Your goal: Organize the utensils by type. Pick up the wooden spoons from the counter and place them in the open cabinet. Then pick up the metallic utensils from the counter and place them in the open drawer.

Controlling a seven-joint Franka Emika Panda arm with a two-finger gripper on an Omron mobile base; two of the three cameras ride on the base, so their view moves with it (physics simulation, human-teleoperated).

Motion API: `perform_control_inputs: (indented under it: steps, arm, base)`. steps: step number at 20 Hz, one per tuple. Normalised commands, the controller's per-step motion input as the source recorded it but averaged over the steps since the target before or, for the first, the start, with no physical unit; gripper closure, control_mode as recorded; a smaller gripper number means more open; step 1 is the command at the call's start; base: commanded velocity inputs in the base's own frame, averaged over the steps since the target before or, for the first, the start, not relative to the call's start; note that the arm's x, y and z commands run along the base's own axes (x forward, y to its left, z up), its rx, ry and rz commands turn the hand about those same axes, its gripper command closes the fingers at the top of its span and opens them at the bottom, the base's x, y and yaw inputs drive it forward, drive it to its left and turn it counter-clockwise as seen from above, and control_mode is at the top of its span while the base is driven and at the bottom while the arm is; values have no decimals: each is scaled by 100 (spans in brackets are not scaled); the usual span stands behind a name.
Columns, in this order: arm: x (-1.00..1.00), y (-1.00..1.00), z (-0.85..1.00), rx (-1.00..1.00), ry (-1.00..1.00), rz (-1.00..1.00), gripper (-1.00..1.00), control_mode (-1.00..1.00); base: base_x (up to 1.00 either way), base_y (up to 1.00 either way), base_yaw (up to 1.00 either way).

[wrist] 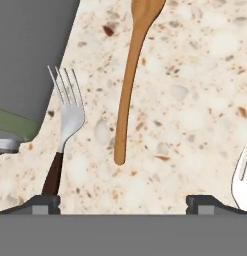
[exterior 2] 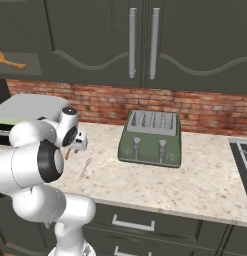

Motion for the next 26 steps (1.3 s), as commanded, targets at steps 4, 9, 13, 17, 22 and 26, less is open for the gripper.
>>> perform_control_inputs:
  steps: [4, 9, 13, 17, 22, 26]
  arm:
    - [8, 12, -25, 0, 0, 4, -100, -100]
    - [10, 3, -21, 0, 0, 4, -100, -100]
    - [7, 0, -20, 0, 0, 3, -100, -100]
    - [14, 1, -19, 0, 0, 4, -100, -100]
    - [17, 11, -13, 0, 0, 5, -100, -100]
    - [12, 6, -8, 0, 0, 4, -100, -100]
  base:
    - [0, 0, 0]
    - [0, 0, 0]
    - [0, 0, 0]
    - [0, 0, 0]
    - [0, 0, 0]
    - [0, 0, 0]
